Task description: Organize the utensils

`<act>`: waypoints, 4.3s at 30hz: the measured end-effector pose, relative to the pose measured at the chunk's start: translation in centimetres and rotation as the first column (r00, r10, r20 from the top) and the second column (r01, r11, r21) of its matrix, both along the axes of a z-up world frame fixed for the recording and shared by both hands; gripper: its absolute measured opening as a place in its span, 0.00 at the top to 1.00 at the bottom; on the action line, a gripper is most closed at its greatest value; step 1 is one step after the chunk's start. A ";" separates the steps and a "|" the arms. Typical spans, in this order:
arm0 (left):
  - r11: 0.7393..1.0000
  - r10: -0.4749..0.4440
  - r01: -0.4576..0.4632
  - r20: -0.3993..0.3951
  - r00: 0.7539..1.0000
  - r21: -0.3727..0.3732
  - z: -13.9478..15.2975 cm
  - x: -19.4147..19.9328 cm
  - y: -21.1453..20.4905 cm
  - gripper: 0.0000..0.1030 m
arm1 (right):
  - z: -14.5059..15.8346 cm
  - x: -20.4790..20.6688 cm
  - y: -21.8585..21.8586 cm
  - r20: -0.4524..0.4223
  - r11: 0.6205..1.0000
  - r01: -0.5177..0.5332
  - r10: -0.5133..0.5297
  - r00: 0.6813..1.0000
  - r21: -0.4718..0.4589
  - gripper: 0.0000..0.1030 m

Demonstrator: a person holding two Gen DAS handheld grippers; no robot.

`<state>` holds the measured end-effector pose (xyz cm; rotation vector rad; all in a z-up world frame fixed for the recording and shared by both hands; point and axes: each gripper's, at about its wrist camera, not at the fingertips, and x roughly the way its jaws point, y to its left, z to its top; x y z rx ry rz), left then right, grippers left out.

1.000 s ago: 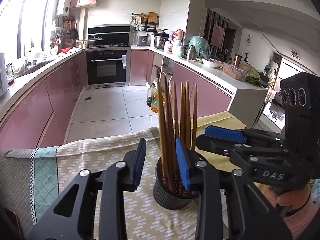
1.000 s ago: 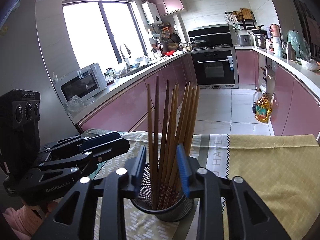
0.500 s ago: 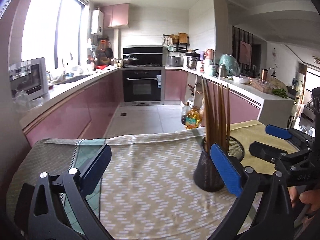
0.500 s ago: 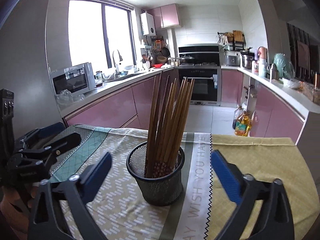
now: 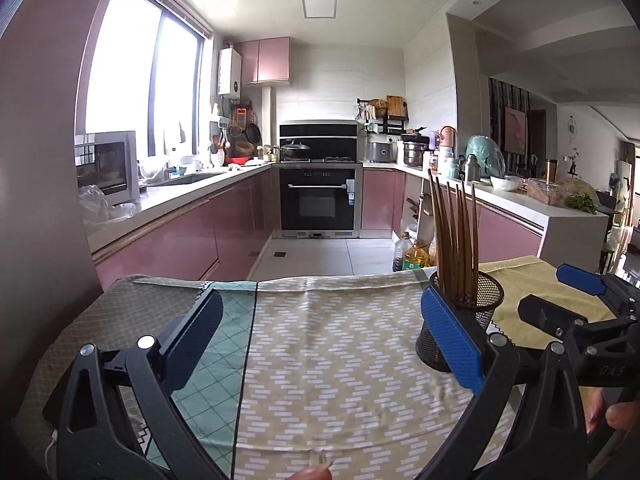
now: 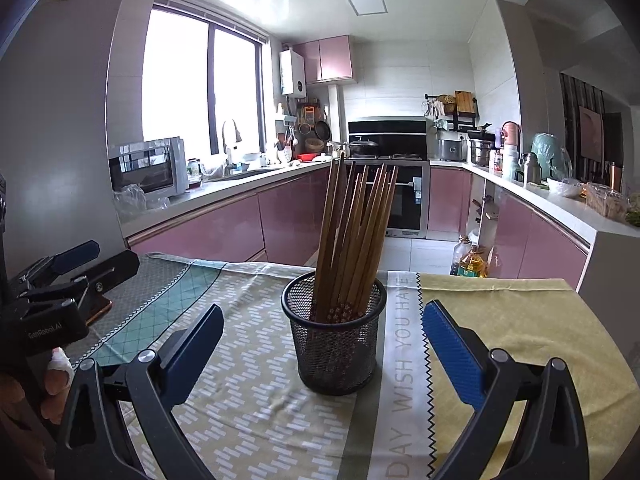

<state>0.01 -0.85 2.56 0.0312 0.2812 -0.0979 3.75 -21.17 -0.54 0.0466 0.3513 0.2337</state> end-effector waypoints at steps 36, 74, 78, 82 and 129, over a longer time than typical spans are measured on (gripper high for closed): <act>1.000 0.018 -0.019 0.033 0.999 0.024 0.0 -3.2 0.1 0.05 | 0.1 -2.5 0.7 0.038 1.000 0.004 -0.004 0.999 0.003 0.06; 0.999 0.031 -0.031 0.037 0.999 0.019 0.0 -3.6 0.6 0.05 | 0.2 -2.6 0.9 0.030 1.000 0.004 -0.004 1.000 0.019 0.06; 0.999 0.032 -0.032 0.037 0.999 0.017 0.0 -3.6 0.6 0.05 | 0.2 -2.6 0.9 0.029 1.000 0.005 -0.005 1.000 0.021 0.06; 0.999 0.034 -0.035 0.034 0.999 0.014 -0.3 -3.6 0.4 0.05 | 0.2 -2.6 0.9 0.030 1.000 0.005 -0.005 1.000 0.020 0.06; 1.000 0.028 -0.029 0.029 0.999 0.011 -0.4 -3.4 0.1 0.05 | 0.0 -2.6 0.7 0.031 1.000 0.006 -0.006 0.999 0.018 0.06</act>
